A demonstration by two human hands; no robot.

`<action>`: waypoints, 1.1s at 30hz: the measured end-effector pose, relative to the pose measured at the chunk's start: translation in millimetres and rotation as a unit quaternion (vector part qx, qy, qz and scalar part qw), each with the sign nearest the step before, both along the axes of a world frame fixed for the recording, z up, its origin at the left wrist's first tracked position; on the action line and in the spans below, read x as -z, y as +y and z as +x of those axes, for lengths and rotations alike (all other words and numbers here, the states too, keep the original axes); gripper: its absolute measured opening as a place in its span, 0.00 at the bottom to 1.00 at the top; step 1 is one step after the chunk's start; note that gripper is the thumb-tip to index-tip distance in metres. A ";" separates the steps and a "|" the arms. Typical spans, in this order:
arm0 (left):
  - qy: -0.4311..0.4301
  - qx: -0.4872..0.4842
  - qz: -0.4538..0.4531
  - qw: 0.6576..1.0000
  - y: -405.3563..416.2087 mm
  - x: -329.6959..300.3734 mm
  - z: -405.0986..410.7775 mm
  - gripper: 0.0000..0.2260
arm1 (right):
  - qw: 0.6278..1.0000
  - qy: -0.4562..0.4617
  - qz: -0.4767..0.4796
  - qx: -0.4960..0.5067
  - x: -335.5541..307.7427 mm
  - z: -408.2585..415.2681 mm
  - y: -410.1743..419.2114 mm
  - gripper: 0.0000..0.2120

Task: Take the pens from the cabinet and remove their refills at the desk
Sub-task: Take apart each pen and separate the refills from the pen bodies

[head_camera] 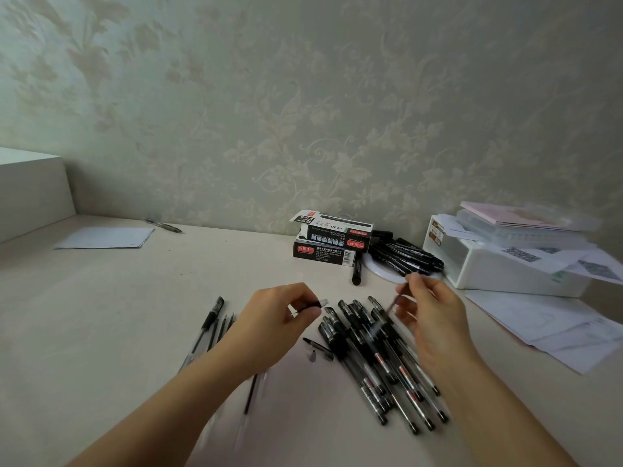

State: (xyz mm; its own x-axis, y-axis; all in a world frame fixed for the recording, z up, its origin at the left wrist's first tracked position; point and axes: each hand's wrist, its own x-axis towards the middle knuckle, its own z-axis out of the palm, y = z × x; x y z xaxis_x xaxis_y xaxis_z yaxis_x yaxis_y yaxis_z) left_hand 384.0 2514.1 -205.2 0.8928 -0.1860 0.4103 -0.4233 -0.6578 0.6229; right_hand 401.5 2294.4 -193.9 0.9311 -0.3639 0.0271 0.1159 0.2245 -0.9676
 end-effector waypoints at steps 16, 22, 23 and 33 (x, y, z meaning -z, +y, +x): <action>0.074 -0.199 0.160 0.964 36.6 0.2 6.9 0.13 | 0.793 -0.005 -0.609 0.026 29.7 15.1 -26.0 0.05; 0.102 -0.180 0.197 0.958 32.3 3.7 7.8 0.13 | 0.786 -0.008 -0.618 0.026 28.9 13.2 -24.5 0.05; 0.109 -0.178 0.199 0.958 32.2 3.9 7.7 0.12 | 0.786 -0.007 -0.618 0.028 28.5 13.2 -24.1 0.05; 0.110 -0.203 0.193 0.954 25.6 9.8 6.7 0.07 | 0.793 -0.080 -0.603 0.031 22.1 5.3 -8.3 0.06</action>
